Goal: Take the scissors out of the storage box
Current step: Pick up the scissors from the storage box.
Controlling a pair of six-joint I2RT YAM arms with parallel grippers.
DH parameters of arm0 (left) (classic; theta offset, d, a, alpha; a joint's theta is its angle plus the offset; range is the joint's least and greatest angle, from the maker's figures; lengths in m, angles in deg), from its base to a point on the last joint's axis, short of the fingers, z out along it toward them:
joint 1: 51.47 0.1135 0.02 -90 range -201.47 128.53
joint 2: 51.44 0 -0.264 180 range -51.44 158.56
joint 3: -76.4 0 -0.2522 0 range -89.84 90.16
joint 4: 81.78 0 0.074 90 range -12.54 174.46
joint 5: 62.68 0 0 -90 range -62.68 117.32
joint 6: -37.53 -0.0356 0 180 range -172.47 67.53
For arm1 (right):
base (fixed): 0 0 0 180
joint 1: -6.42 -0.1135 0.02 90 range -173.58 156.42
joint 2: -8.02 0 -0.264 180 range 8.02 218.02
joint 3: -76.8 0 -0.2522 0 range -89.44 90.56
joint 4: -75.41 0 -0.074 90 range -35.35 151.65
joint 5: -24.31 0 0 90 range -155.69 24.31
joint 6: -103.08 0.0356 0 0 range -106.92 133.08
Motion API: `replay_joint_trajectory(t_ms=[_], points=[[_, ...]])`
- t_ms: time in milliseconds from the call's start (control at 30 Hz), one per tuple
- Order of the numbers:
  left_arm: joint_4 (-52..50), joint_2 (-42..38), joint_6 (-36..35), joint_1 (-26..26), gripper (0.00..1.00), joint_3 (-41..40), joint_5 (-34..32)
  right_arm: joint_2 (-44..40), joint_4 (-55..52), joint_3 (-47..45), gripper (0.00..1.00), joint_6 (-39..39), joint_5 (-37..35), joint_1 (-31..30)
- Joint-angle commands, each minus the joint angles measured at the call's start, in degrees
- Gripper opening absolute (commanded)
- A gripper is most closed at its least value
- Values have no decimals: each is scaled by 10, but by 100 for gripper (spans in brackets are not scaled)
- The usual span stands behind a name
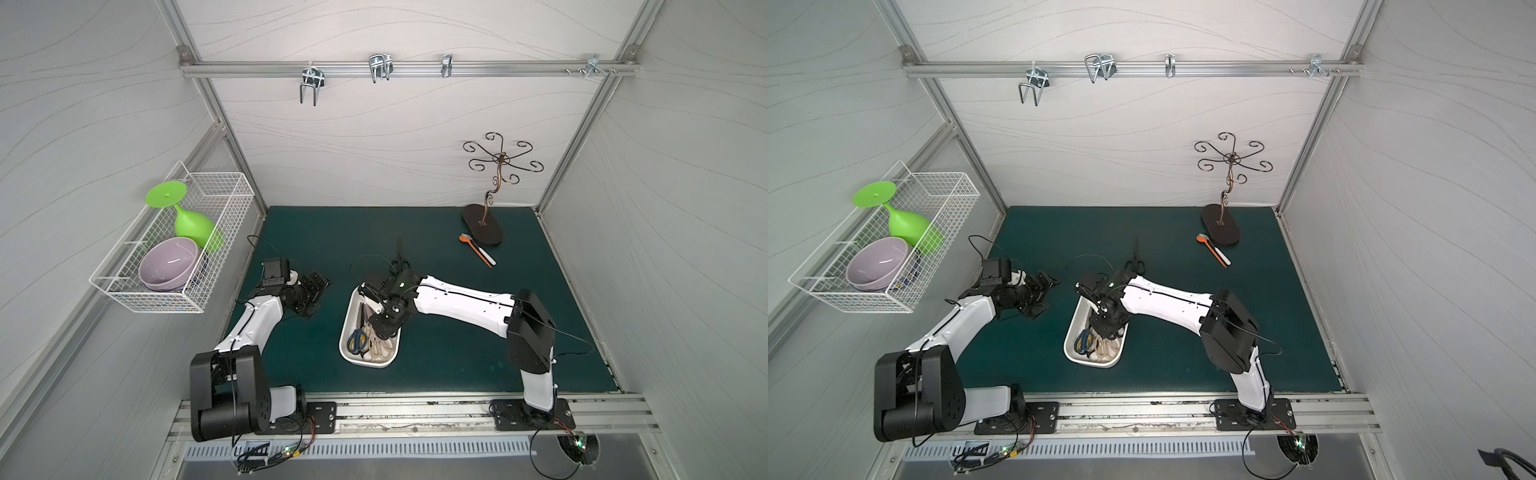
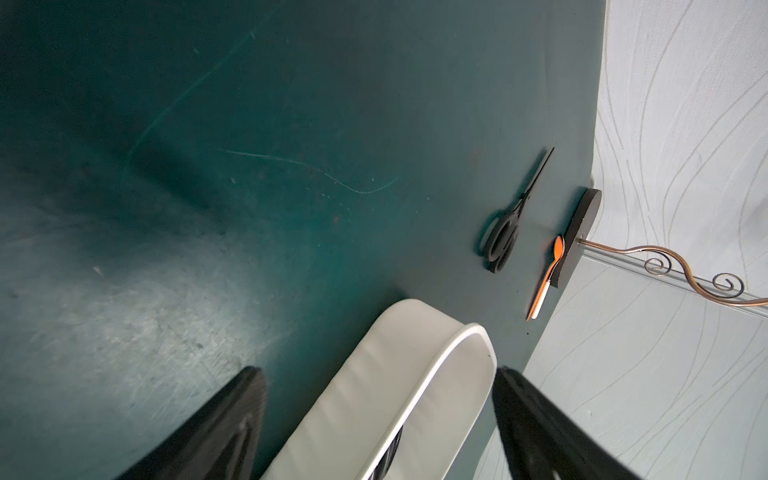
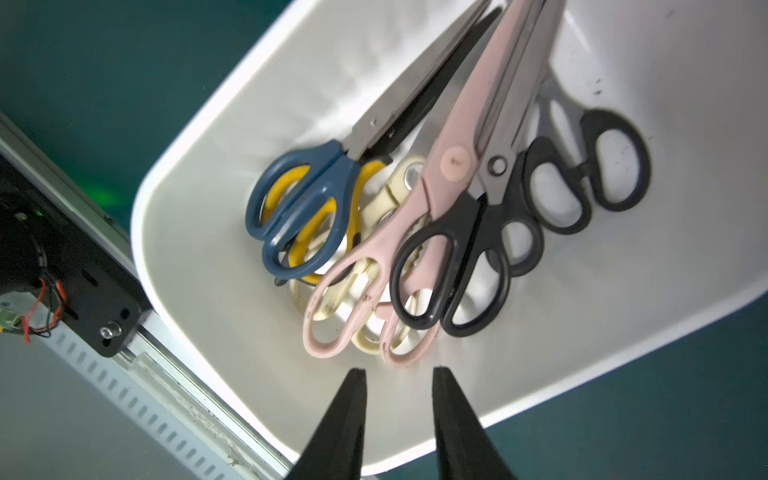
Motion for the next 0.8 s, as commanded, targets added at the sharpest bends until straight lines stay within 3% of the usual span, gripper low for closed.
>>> replay_joint_trajectory(t_ms=[0, 767], points=[[10, -11, -3, 4, 90, 1, -2, -2, 15, -4, 31, 14, 11, -1], [-4, -17, -9, 31, 90, 2, -19, 76, 26, 17, 29, 26, 13, -6]])
